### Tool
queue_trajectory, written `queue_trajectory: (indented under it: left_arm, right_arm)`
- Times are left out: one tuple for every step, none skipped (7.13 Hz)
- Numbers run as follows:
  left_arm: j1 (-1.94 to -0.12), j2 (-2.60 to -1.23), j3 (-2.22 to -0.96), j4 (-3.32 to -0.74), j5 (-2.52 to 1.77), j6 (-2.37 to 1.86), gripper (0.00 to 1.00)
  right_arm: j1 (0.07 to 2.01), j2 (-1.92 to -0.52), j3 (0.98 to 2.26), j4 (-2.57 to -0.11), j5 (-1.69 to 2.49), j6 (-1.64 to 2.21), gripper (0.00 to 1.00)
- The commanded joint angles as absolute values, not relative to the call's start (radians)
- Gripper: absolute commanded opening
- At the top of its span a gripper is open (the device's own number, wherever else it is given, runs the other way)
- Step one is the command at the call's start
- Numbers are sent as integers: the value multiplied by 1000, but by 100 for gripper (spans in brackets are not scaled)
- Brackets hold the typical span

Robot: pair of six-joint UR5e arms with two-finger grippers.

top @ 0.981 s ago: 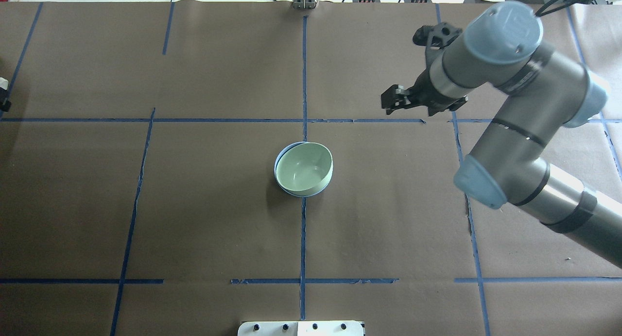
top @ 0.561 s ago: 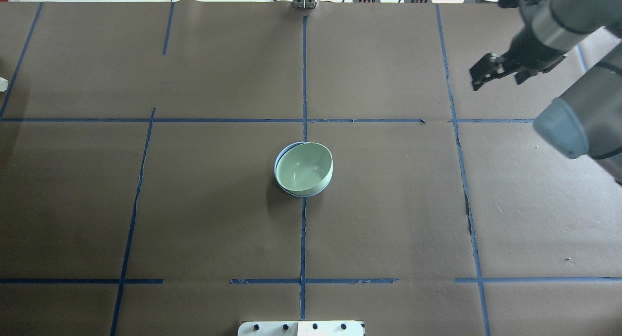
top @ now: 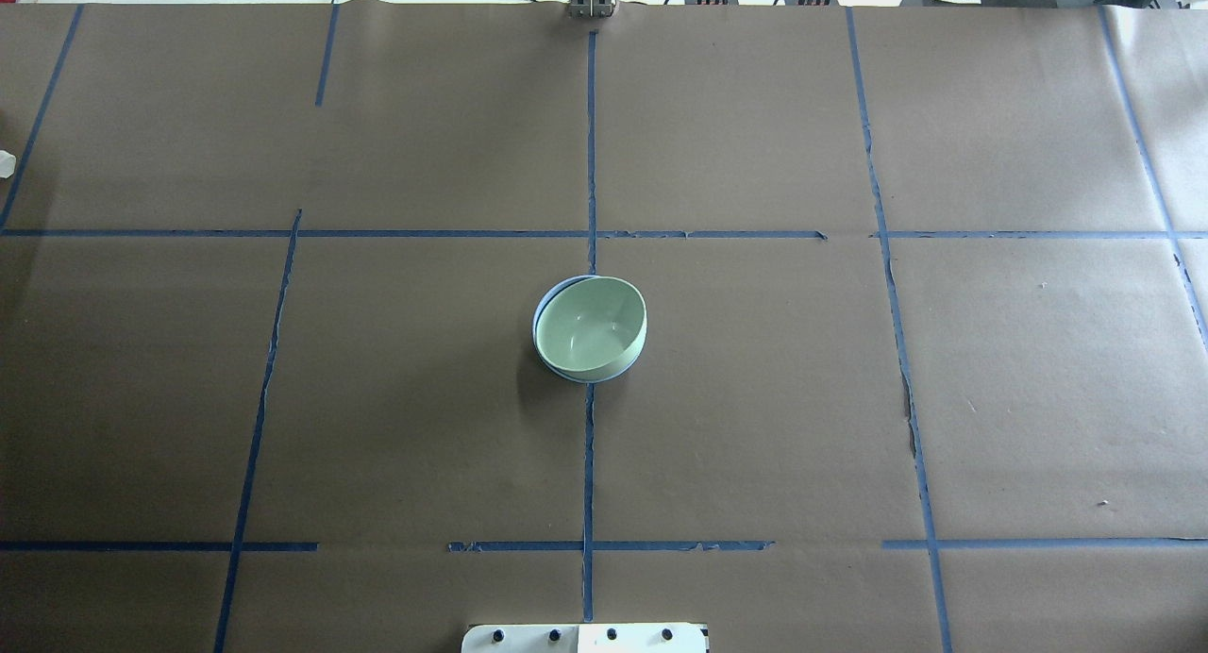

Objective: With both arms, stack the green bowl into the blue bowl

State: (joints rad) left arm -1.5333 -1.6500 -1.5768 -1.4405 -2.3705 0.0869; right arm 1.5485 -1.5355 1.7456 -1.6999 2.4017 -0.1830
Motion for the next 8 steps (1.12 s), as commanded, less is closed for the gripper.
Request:
queue_trajectory:
  left_arm:
    - [-1534, -1635, -1563, -1443, -2379, 90, 100]
    - [-1534, -1631, -1565, -1443, -2379, 89, 100]
    - [-1534, -1629, -1563, -1443, -2379, 90, 100]
    - [-1534, -1629, -1562, -1443, -2378, 91, 100]
    - [-1534, -1629, -1562, -1445, -2378, 91, 100]
    - [-1534, -1628, -1562, -1445, -2378, 92, 100]
    - [-1534, -1628, -1562, -1445, -2378, 92, 100]
    - [-1532, -1629, -1559, -1445, -2378, 92, 100]
  right_arm:
    - [1588, -1626, 1698, -1694, 2404, -247, 100]
    - [1588, -1620, 1686, -1694, 2405, -239, 100]
    - [1589, -1640, 1686, -1694, 2401, -233, 100]
    - [1597, -1653, 1687, -1692, 2401, -215, 100]
    - [1603, -1657, 1686, -1684, 2396, -213, 100]
    - [1609, -1675, 1684, -1627, 2370, -212, 100]
    - [1609, -1683, 1686, -1606, 2361, -159, 100]
    - [1611, -1684, 1687, -1586, 2361, -128, 100]
